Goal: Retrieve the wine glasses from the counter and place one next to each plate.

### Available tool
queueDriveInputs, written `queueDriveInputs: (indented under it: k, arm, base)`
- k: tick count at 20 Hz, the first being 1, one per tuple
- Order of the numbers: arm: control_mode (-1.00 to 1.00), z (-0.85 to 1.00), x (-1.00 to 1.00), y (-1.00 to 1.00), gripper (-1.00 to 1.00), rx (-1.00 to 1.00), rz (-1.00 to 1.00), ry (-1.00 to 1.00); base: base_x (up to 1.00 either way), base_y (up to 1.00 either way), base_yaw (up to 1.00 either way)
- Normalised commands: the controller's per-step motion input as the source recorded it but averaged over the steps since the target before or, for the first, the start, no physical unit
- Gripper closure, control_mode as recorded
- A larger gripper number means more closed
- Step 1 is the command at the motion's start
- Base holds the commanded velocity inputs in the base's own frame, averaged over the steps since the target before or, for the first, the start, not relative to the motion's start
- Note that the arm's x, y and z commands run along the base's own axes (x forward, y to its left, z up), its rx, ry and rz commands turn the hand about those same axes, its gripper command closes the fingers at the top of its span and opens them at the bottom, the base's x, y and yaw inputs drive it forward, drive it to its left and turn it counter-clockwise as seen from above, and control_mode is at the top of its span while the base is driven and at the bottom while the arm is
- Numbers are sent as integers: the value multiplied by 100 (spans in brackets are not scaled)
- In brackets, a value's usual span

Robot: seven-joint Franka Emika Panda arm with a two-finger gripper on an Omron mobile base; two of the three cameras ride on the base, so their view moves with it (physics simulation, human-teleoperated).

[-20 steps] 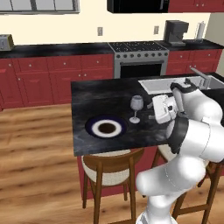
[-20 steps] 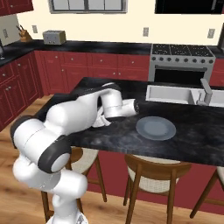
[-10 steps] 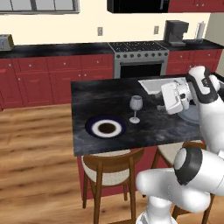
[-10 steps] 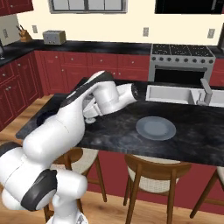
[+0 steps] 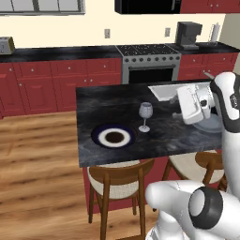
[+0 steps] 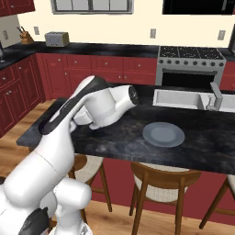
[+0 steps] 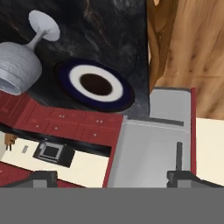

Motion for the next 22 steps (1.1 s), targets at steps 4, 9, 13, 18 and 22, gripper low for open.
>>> queueDriveInputs:
  k: [4,9,13,18,22]
  arm:
    - [-100,23,-52,20,-100,1,12,-6]
    - [-100,30,-57,25,-100,0,8,-10]
    - [100,7,-38,7,-100,0,2,-2]
    - [100,0,0,0,-100,0,0,0]
    - [100,0,0,0,-100,0,0,0]
  base:
    - [0,0,0]
    - [0,0,0]
    - [-25,2,0]
    - [-100,66,0]
    - [-85,100,1]
